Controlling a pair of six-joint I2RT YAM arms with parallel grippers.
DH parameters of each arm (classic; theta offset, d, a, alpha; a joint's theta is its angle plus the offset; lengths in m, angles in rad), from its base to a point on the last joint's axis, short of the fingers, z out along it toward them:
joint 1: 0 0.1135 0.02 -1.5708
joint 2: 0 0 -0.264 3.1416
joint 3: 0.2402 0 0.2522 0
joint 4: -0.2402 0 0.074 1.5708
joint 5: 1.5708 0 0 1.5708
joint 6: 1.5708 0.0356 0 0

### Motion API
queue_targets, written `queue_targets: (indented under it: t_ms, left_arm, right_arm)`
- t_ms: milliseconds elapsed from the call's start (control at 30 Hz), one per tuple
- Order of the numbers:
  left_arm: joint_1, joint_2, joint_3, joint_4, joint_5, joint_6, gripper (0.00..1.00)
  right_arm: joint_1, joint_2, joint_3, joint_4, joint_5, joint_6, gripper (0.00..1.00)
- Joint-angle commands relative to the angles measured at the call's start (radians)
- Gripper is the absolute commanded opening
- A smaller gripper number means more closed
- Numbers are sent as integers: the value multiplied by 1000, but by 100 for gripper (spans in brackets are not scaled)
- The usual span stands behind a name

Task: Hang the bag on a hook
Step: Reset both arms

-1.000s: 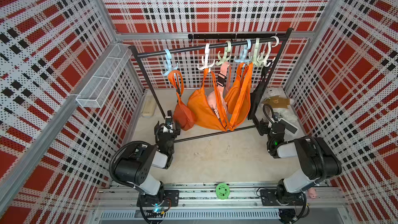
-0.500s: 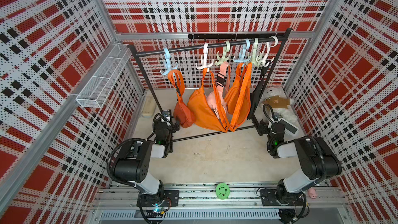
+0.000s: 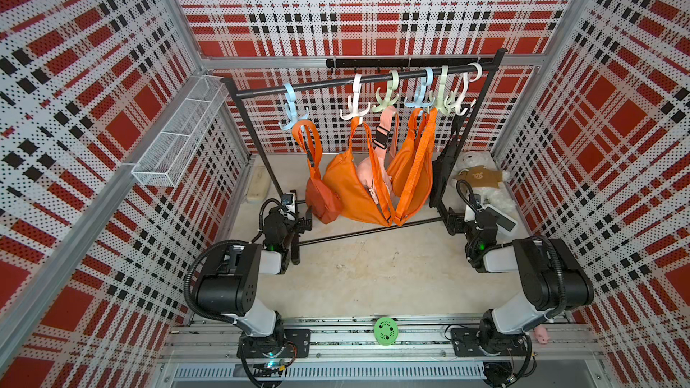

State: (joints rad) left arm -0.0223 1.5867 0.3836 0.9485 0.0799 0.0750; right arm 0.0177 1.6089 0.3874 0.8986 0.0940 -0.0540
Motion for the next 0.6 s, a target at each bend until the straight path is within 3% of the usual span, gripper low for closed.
queue_targets:
  t_ms: [0,567]
  left_arm:
    - [-11,-8,19,-11,-49,-20,99]
    - [-28,-11,17,-8,-85,-12,99]
  right_arm:
    - [2,-17,16,18,-22,8,100]
    - [2,-20,14,23,-25,8,100]
